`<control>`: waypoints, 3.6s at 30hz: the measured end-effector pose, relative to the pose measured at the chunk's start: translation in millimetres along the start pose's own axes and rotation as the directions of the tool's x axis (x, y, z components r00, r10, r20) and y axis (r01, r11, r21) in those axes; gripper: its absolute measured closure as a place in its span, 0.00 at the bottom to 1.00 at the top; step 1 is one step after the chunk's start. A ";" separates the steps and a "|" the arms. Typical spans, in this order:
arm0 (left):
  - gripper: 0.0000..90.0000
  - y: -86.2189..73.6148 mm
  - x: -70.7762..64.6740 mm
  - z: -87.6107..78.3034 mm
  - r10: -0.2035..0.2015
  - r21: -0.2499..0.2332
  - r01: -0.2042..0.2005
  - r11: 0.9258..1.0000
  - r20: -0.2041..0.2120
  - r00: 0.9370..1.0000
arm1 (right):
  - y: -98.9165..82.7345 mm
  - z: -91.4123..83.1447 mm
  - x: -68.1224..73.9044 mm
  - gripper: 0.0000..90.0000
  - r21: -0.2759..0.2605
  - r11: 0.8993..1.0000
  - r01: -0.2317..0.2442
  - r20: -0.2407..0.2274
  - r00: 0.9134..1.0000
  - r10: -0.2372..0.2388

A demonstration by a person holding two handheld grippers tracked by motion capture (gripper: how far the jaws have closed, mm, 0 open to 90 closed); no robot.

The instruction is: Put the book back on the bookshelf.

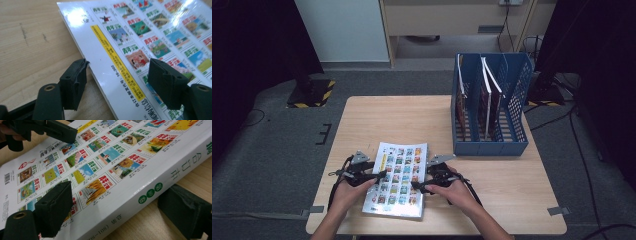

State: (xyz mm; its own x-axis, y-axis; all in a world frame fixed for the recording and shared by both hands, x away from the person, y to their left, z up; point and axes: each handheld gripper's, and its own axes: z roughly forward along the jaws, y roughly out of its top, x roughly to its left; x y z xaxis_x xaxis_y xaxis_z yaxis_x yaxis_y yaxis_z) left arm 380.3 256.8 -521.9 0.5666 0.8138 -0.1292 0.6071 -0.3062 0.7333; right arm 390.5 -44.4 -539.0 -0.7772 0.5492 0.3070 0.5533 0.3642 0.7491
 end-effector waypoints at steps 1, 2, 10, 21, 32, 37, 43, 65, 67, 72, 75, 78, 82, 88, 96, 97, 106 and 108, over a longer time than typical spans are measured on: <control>0.33 -0.1 0.2 0.1 -0.009 0.002 0.009 1.000 0.005 1.000 | 0.1 0.1 0.1 0.14 -0.001 1.000 -0.003 0.000 1.000 0.003; 0.33 -0.4 0.6 0.1 -0.011 0.001 0.011 1.000 0.008 1.000 | 0.1 0.1 0.1 0.14 -0.001 1.000 -0.003 0.000 1.000 0.003; 0.31 -7.1 5.5 1.5 -0.103 0.005 0.103 0.995 0.072 0.992 | 2.3 1.4 -4.2 0.15 -0.009 1.000 -0.023 -0.019 1.000 0.023; 0.30 -8.6 5.5 1.0 -0.091 0.000 0.092 0.996 0.076 0.993 | 19.2 5.9 -8.3 0.27 -0.045 0.997 -0.056 -0.029 0.998 0.055; 0.29 -8.6 5.1 1.2 -0.088 0.000 0.088 0.996 0.072 0.994 | 50.4 11.1 2.7 0.27 -0.029 0.999 -0.027 -0.024 0.999 0.027; 0.29 -8.8 5.1 1.7 -0.083 -0.004 0.084 0.996 0.072 0.994 | 58.5 21.5 7.9 0.26 0.000 1.000 -0.017 -0.006 1.000 0.017; 0.28 -9.1 4.9 2.0 -0.082 -0.008 0.082 0.997 0.070 0.994 | 63.9 28.4 10.1 0.26 0.011 0.999 -0.041 -0.008 0.999 0.041; 0.27 -6.5 4.6 3.6 -0.108 -0.012 0.109 0.994 0.042 0.993 | 74.2 33.8 -3.0 0.65 0.057 0.978 -0.201 0.036 0.979 0.199; 0.28 -6.1 5.7 3.6 -0.111 -0.011 0.112 0.994 0.047 0.993 | 77.2 33.1 -6.3 0.71 0.041 0.978 -0.205 0.043 0.978 0.203; 0.27 -5.5 5.0 5.3 -0.107 -0.023 0.108 0.994 0.059 0.993 | 85.1 29.0 -9.3 0.77 0.014 0.984 -0.178 0.054 0.983 0.177; 0.27 -4.1 4.1 6.6 -0.107 -0.029 0.109 0.994 0.065 0.992 | 89.3 24.9 -6.0 0.77 0.008 0.991 -0.136 0.071 0.988 0.136; 0.26 -2.3 3.6 4.2 -0.110 -0.044 0.113 0.993 0.069 0.991 | 92.0 18.0 -4.0 0.78 -0.023 0.996 -0.092 0.091 0.991 0.093; 0.25 -1.8 3.2 2.2 -0.116 -0.058 0.121 0.991 0.080 0.990 | 93.5 12.7 -3.4 0.79 -0.051 0.997 -0.056 0.108 0.992 0.062; 0.23 -0.9 2.9 1.9 -0.125 -0.071 0.132 0.989 0.093 0.988 | 95.9 2.9 1.7 0.79 -0.096 0.995 0.008 0.140 0.990 0.006; 0.18 -0.8 2.3 6.6 -0.118 -0.069 0.126 0.990 0.112 0.987 | 99.0 -9.5 9.3 0.80 -0.173 0.982 0.076 0.163 0.985 -0.048; 0.18 -1.0 2.5 7.7 -0.112 -0.070 0.120 0.990 0.113 0.987 | 99.5 -10.9 9.5 0.80 -0.183 0.980 0.082 0.165 0.985 -0.052; 0.16 -0.5 -2.3 21.5 -0.109 -0.039 0.121 0.992 0.222 0.969 | 103.2 -18.5 12.2 0.81 -0.258 0.957 0.131 0.144 0.985 -0.096; 0.22 -0.1 -3.4 23.1 -0.103 -0.041 0.116 0.992 0.249 0.963 | 103.8 -19.3 14.1 0.81 -0.274 0.951 0.145 0.133 0.985 -0.112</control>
State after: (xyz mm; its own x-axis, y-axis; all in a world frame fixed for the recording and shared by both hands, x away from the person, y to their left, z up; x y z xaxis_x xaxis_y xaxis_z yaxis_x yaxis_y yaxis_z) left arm 391.2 242.7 -536.9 0.6219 0.6924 -0.3658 0.6457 -0.1890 0.7399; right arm 431.2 -13.3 -445.6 -0.7875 0.6001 0.1403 0.3310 0.2198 0.9177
